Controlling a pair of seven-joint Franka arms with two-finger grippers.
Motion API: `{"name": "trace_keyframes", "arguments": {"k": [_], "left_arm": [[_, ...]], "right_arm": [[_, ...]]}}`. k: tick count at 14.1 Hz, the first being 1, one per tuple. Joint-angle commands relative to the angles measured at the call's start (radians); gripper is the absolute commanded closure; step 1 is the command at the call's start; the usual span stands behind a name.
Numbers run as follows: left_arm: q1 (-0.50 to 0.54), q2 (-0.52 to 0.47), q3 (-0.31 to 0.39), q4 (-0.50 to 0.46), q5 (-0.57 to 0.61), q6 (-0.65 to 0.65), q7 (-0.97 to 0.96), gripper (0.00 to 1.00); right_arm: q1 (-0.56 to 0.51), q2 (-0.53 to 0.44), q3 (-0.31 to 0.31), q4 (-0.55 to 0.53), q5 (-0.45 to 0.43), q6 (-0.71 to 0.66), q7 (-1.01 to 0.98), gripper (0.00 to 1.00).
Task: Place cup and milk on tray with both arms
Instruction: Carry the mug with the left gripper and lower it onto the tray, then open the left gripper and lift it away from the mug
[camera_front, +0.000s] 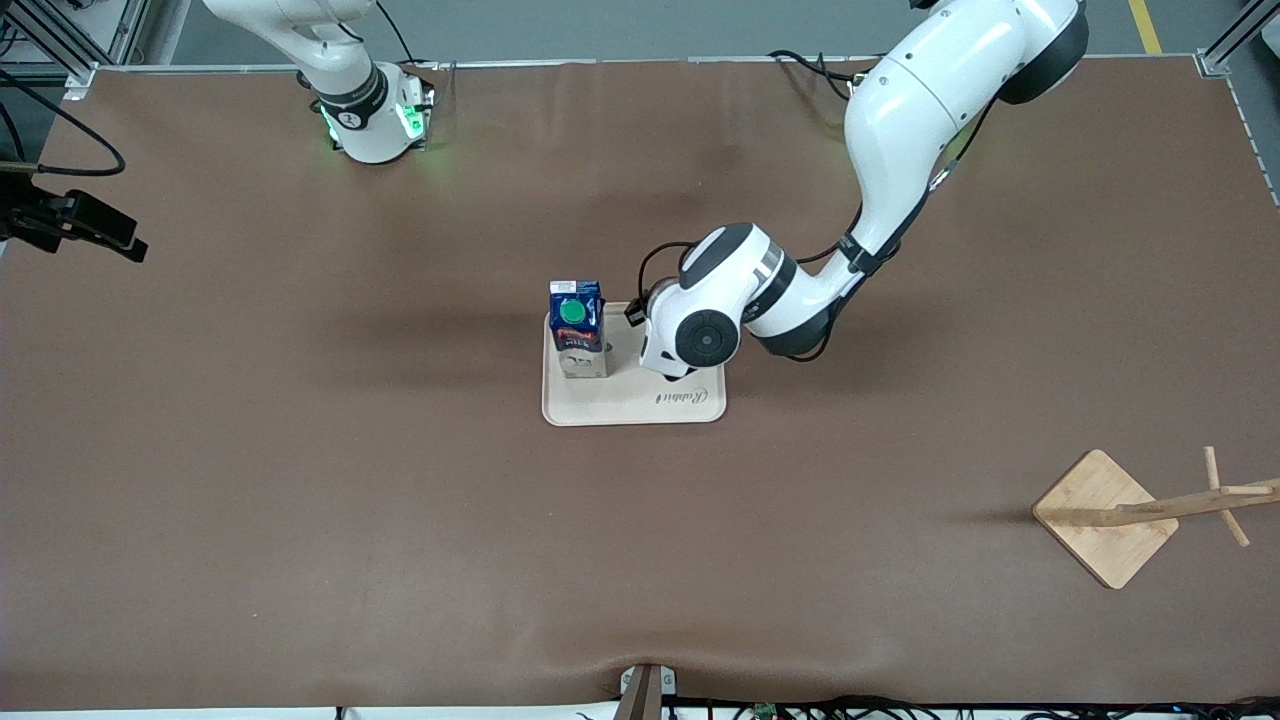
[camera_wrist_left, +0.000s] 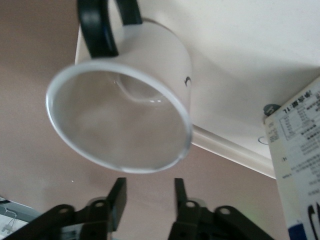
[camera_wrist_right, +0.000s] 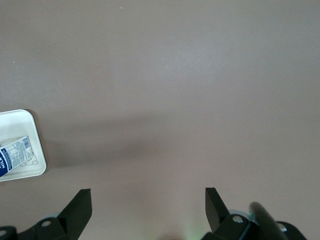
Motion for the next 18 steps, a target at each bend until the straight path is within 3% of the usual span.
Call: {"name": "trace_keyframes", "arguments": {"k": [1,5,9,12,18], "left_arm": [[-0.009,-0.025,-0.001,0.025,-0.01,-0.033,-0.004,0.0],[0.002,-0.125,0.008,0.026,0.025,-0.079,-0.006,0.0],[0.023,-0.254,0.008,0.026,0.302,-0.143,0.007,0.0],[0.124,-0.305,0.007,0.026,0.324,-0.185,0.089,0.0],[0.365,-0.464,0.01,0.023,0.33,-0.212,0.477,0.0]], "right_arm": [[-0.006,0.017,0.002,0.031,-0.006,-0.012,-0.01,0.0],[-0.006,0.017,0.002,0.031,-0.004,-0.01,-0.01,0.0],[-0.008,0.017,0.002,0.031,-0.004,-0.009,-0.01,0.0],[-0.008,0.018,0.002,0.031,-0.004,-0.009,-0.009,0.0],[-0.006,0.018,0.002,0.031,-0.003,-0.009,-0.009,0.0]]}}
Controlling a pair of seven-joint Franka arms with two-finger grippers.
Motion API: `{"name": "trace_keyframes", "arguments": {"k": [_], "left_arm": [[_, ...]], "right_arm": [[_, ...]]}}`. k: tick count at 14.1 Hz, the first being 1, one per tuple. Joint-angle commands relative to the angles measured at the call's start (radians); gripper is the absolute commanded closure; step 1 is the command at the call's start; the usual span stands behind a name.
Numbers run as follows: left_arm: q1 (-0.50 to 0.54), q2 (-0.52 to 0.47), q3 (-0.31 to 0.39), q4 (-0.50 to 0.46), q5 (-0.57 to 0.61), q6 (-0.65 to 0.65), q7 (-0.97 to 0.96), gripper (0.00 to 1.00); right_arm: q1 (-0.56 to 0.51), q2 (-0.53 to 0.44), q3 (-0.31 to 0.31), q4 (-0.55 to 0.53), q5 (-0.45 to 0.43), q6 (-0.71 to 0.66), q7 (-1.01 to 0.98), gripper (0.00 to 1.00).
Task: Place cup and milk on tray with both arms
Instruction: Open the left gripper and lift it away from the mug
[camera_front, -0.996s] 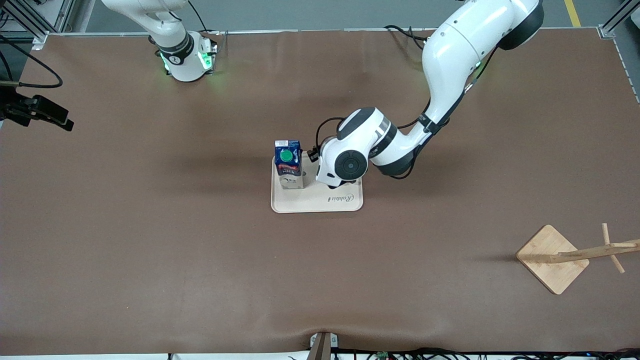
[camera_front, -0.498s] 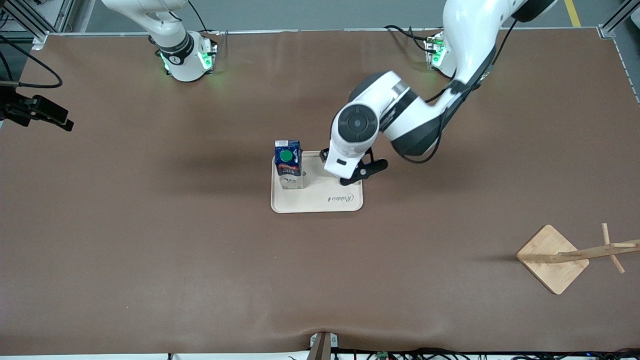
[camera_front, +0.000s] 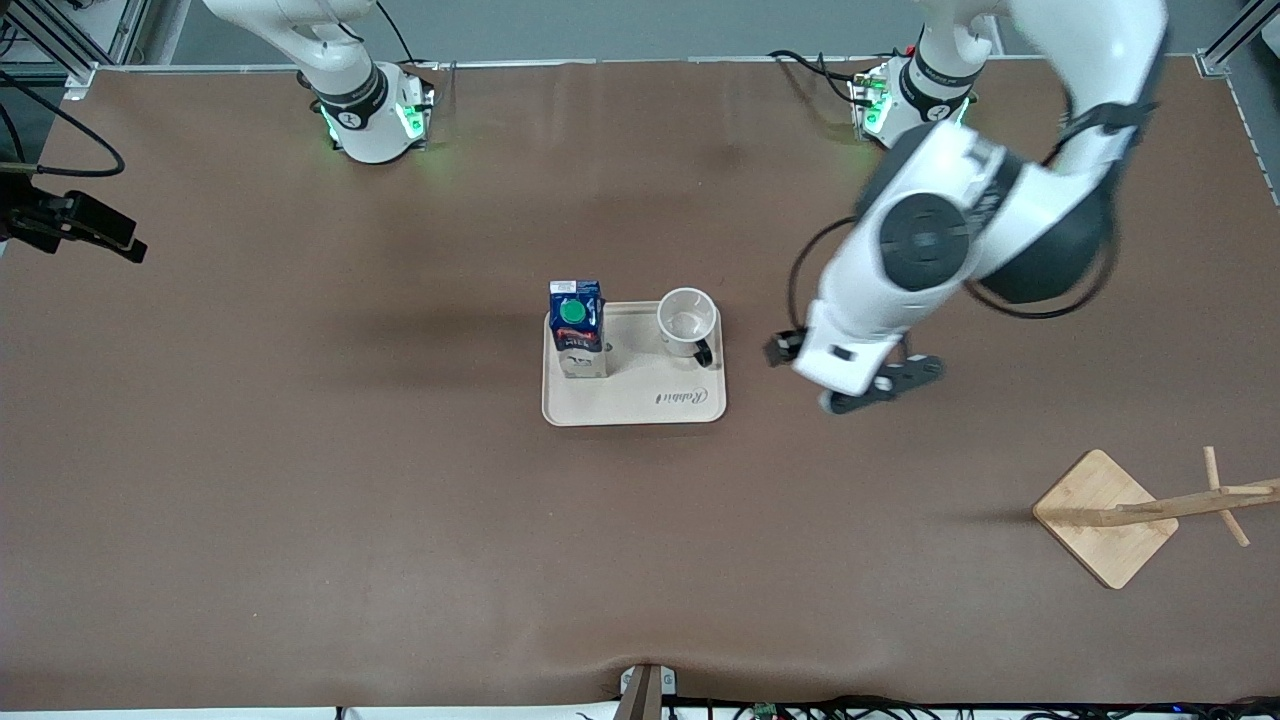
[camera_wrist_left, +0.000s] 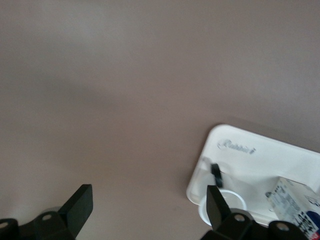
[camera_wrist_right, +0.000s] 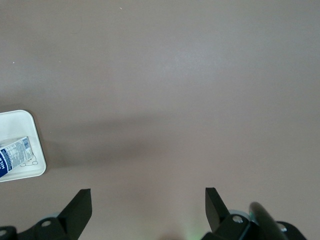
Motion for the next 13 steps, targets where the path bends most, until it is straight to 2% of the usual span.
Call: {"name": "trace_keyframes", "arguments": {"k": [1,4,6,8,13], "left_arm": [[0.107,-0.094,-0.004,-0.032,0.011,-0.023,0.153,0.0],[0.219,-0.131,-0.002,-0.03,0.013,-0.026,0.283,0.0],[0.255,-0.16,-0.005,-0.03,0.104,-0.026,0.292,0.0],[0.263,-0.18,-0.004,-0.03,0.148,-0.027,0.313,0.0],[0.301,-0.218,-0.011,-0.029,0.137,-0.037,0.346,0.0]], "right_arm": [[-0.006,0.016,0.003,0.029,-0.003,-0.01,-0.009,0.0],[-0.006,0.016,0.003,0.028,-0.001,-0.011,-0.009,0.0],[-0.01,0.018,0.001,0.028,-0.001,-0.011,-0.009,0.0],[-0.009,0.021,0.003,0.028,-0.001,-0.013,-0.009,0.0],[-0.015,0.021,0.001,0.029,-0.001,-0.011,-0.009,0.0]]}}
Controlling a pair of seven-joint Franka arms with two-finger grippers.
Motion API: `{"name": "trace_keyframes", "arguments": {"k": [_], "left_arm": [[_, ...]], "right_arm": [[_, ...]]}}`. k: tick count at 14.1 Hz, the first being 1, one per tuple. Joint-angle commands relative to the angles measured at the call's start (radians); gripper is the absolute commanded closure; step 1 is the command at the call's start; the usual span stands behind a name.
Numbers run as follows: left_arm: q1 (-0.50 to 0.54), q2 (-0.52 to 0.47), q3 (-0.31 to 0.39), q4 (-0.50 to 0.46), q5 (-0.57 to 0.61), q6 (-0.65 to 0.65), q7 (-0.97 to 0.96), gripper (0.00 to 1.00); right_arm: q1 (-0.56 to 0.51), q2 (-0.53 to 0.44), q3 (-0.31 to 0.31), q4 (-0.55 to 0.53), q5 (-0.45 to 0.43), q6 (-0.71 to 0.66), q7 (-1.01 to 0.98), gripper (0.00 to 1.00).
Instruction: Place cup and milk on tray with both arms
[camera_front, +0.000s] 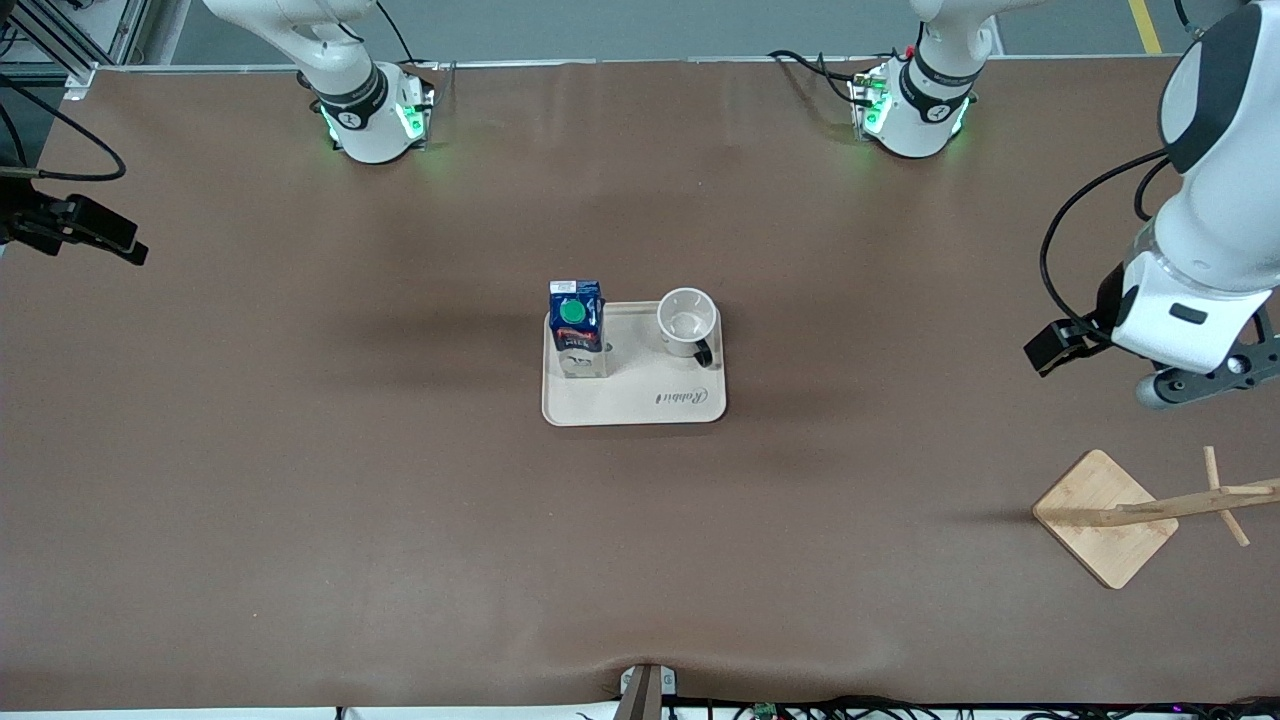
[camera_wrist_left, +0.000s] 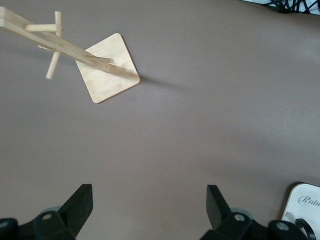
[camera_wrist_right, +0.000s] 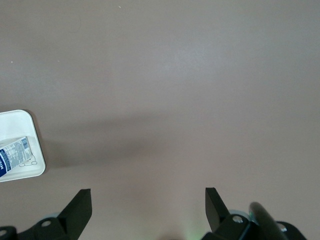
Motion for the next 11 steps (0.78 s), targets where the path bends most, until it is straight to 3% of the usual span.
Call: {"name": "trace_keyframes", "arguments": {"k": [1,7,9,11], "left_arm": [[0.026,-0.049,-0.014,-0.023,0.011,-0.011,0.039,0.0],[0.023,-0.095,-0.006,-0.023,0.003,-0.074,0.146,0.0],[-0.038,-0.13,0.082,-0.035,-0.012,-0.074,0.206,0.0],[-0.113,-0.158,0.22,-0.048,-0.099,-0.074,0.247,0.0]], "right_arm": [[-0.013,0.014,0.004,0.029,-0.001,-0.011,-0.009,0.0],[-0.013,0.014,0.004,0.032,-0.001,-0.011,-0.009,0.0],[-0.012,0.014,0.004,0.034,-0.001,-0.011,-0.009,0.0],[-0.01,0.014,0.004,0.038,-0.001,-0.011,-0.009,0.0]]}}
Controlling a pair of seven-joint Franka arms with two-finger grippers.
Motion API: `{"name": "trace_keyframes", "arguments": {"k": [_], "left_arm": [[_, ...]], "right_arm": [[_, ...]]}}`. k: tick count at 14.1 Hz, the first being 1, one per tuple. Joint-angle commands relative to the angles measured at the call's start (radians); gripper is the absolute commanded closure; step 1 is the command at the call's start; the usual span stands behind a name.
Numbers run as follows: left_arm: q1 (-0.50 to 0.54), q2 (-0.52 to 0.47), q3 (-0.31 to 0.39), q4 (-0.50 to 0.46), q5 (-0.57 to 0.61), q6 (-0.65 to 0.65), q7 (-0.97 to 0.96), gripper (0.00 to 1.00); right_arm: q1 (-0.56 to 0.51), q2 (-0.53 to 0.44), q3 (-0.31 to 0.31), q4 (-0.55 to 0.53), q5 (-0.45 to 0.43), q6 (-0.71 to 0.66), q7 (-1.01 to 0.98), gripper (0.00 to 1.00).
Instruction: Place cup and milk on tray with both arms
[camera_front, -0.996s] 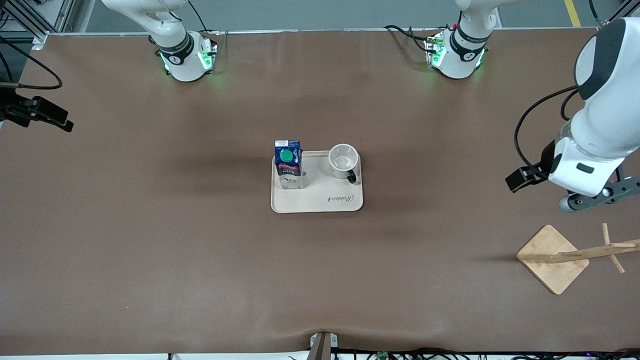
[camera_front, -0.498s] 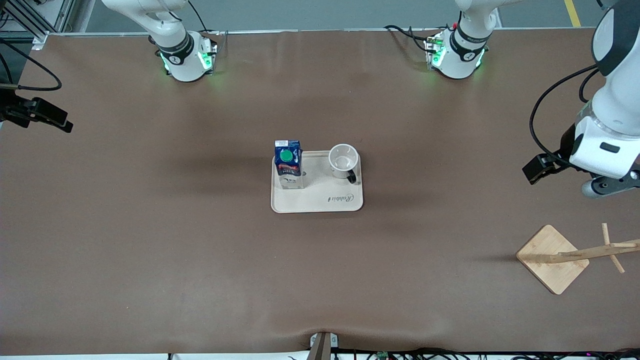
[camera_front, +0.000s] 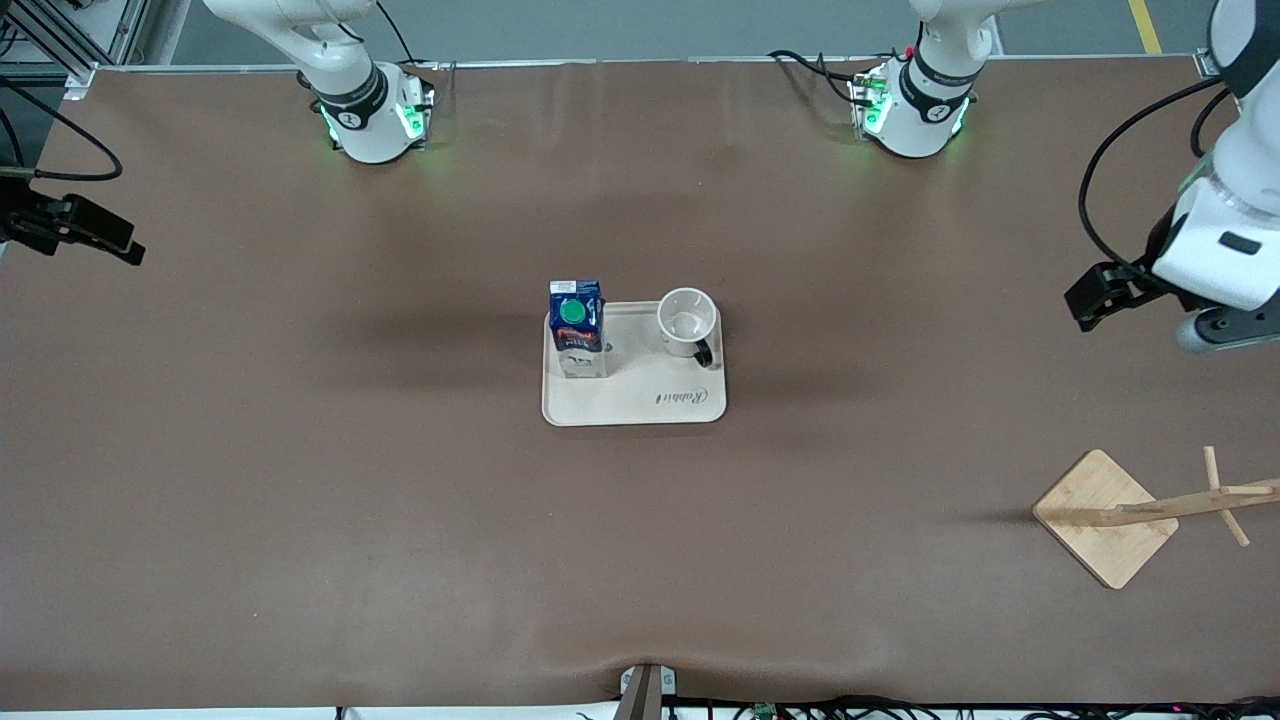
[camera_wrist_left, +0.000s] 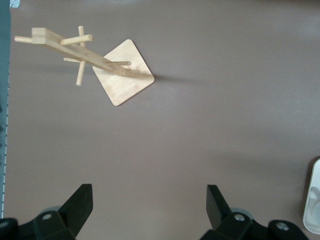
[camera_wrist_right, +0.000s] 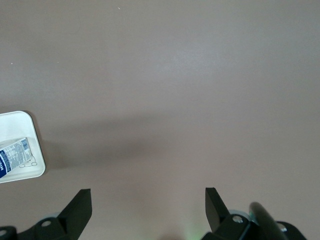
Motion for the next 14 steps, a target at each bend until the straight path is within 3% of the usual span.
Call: {"name": "trace_keyframes", "arguments": {"k": [1,4,6,10,14], "left_arm": [[-0.068,-0.073,0.146,-0.063,-0.089,-0.004,0.076,0.0],[-0.143,-0.137,0.262,-0.129,-0.115,-0.004,0.131,0.0],[-0.145,-0.172,0.293,-0.163,-0.161,-0.002,0.142,0.0],[-0.136,-0.254,0.293,-0.261,-0.166,0.042,0.15,0.0],[-0.133,-0.261,0.293,-0.264,-0.204,0.043,0.154,0.0]], "right_arm": [[-0.008,0.014,0.006,0.036,-0.001,-0.011,-0.009,0.0],[-0.009,0.014,0.006,0.036,-0.001,-0.011,-0.009,0.0],[-0.008,0.014,0.006,0.036,-0.001,-0.011,-0.009,0.0],[-0.006,0.016,0.006,0.042,-0.001,-0.011,-0.009,0.0],[-0.008,0.016,0.006,0.042,-0.001,-0.011,-0.009,0.0]]}}
